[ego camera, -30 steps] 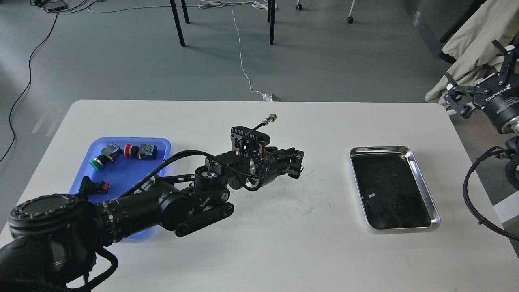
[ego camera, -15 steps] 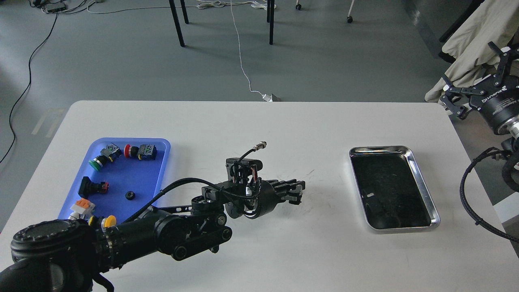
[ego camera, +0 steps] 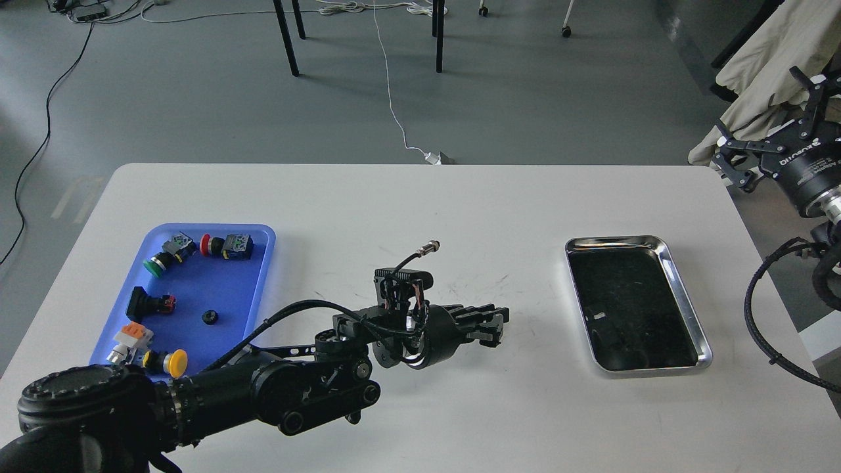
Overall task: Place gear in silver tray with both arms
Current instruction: 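Carry the black gear with the left gripper to the table center, then release the gear on the table and withdraw the left arm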
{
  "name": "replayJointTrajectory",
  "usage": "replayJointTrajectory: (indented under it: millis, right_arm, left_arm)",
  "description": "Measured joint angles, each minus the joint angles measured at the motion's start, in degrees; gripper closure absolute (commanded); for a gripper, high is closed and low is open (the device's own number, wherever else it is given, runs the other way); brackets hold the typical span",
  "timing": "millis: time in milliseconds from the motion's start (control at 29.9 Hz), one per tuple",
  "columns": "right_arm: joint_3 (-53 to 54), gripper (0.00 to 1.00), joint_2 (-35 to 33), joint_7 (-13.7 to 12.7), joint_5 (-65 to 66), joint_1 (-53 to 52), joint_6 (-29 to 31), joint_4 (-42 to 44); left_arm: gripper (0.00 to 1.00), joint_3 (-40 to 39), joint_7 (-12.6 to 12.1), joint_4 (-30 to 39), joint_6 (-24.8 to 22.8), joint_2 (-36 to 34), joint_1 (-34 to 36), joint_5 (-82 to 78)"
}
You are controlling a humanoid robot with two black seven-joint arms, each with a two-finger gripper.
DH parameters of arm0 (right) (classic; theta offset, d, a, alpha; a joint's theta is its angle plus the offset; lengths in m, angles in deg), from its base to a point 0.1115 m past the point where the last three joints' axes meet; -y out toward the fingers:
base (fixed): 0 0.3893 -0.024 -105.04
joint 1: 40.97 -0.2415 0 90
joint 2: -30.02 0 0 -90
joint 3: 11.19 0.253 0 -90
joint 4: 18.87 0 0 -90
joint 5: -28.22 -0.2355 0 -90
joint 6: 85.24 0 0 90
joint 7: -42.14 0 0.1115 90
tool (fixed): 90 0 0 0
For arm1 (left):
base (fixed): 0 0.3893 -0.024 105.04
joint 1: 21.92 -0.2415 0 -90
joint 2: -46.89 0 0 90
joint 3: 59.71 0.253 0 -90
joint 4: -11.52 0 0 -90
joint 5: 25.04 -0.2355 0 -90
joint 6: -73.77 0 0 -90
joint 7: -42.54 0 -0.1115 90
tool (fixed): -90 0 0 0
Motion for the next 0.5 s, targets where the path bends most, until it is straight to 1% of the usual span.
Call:
replayJointTrajectory:
  millis: [134, 201, 301, 401, 501]
  right_arm:
    - [0.00, 0.01, 0.01, 0.00, 0.00, -0.02, 0.00, -0.09]
    - [-0.04, 0.01, 0.01, 0.00, 0.00, -0.02, 0.00, -0.15]
    - [-0.08, 0.01, 0.01, 0.00, 0.00, -0.12, -0.10, -0.37]
    - [-0.14, 0.01, 0.01, -0.05, 0.00, -0.21, -0.23, -1.09]
    - [-0.38, 0.01, 0.01, -0.10, 0.01, -0.50, -0.38, -2.13]
  left_arm:
    - [0.20, 0.00, -0.01, 0.89, 0.50, 0.00, 0.01, 2.17]
    - [0.14, 0.00, -0.10, 0.90, 1.11, -0.01, 0.04, 2.61]
    - [0.07, 0.00, -0.15, 0.75, 2.07, -0.01, 0.09, 3.04]
    - [0.04, -0.68, -0.17, 0.28, 3.74, -0.01, 0.49, 4.63]
    - [0.03, -3.38, -0.40, -0.11, 5.29, -0.01, 1.13, 7.32]
